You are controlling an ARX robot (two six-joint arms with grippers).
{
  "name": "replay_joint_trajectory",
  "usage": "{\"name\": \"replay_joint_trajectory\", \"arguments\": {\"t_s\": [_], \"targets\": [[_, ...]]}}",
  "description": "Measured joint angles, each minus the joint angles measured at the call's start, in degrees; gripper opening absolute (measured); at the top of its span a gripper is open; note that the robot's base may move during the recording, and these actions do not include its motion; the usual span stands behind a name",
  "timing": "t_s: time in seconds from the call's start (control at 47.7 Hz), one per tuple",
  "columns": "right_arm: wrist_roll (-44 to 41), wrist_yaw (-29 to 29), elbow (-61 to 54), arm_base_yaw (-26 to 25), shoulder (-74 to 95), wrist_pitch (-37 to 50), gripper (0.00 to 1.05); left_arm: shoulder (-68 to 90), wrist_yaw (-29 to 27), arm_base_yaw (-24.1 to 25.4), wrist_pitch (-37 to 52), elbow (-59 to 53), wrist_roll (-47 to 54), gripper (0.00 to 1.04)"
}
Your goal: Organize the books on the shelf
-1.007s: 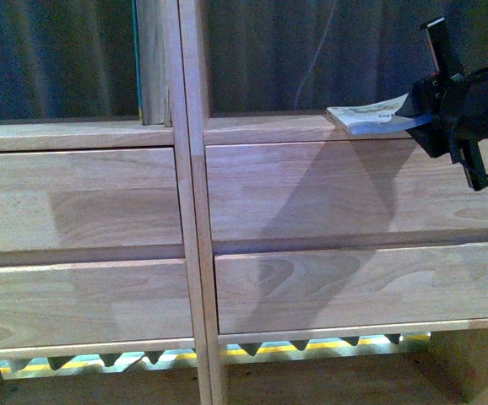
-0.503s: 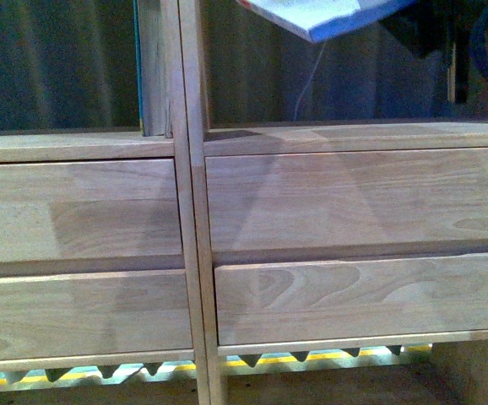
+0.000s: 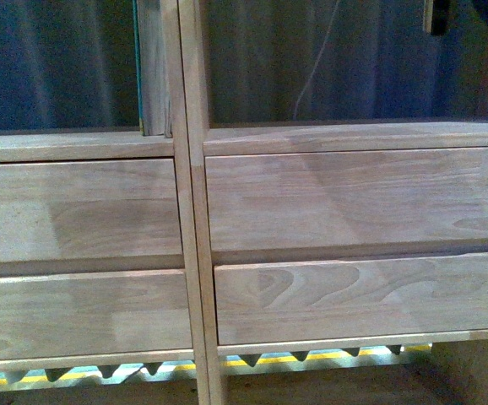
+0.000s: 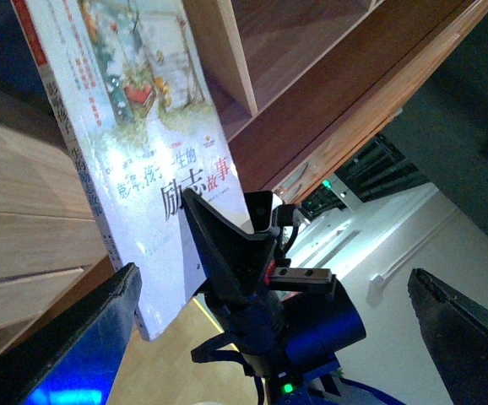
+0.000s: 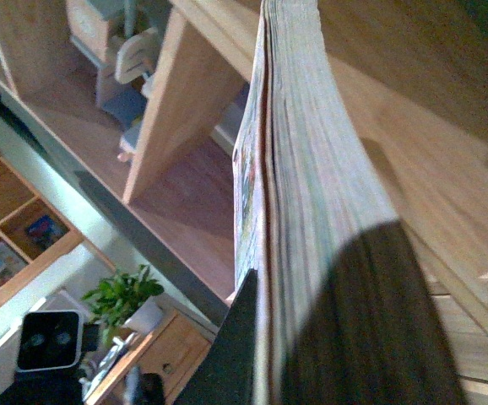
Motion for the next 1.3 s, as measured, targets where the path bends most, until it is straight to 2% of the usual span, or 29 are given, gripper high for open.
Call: {"name": "replay_joint_trajectory", "arguments": {"t_s": [0.21,0.608,0.818,0.923,1.091,1.301], "targets": [[1.2,-1.1,-0.2,3.0,-2.6,0.7,0.07,0.0,-0.4,-2.0,2.9,-1.4,-0.2,0.98],[4.8,-3.9,-3.0,8.9,-5.7,1.4,0.07,-0.1,-2.0,-1.9,9.5,-1.8,-1.0,0.96],[11.2,-5.4,-5.3,8.9,-7.0,5.6,0.07,-0.1,-3.1,-3.3,14.7,-1.8,-2.4,0.53],[14.6,-6.4,-6.1,8.7,-7.7,7.7,0.07,-0.1,-2.7,-3.5,17.0,-2.3,-3.3,0.37],[19.6,-7.3,-8.0,8.6,-8.0,10.7,0.36,-0.1,-2.1,-3.3,18.9,-2.9,-4.9,0.09],[19.7,-8.0,-10.8,8.0,-8.4,10.3,0.79,-3.6,-2.0,1.3,22.1,-3.6,-8.2,0.07]]}}
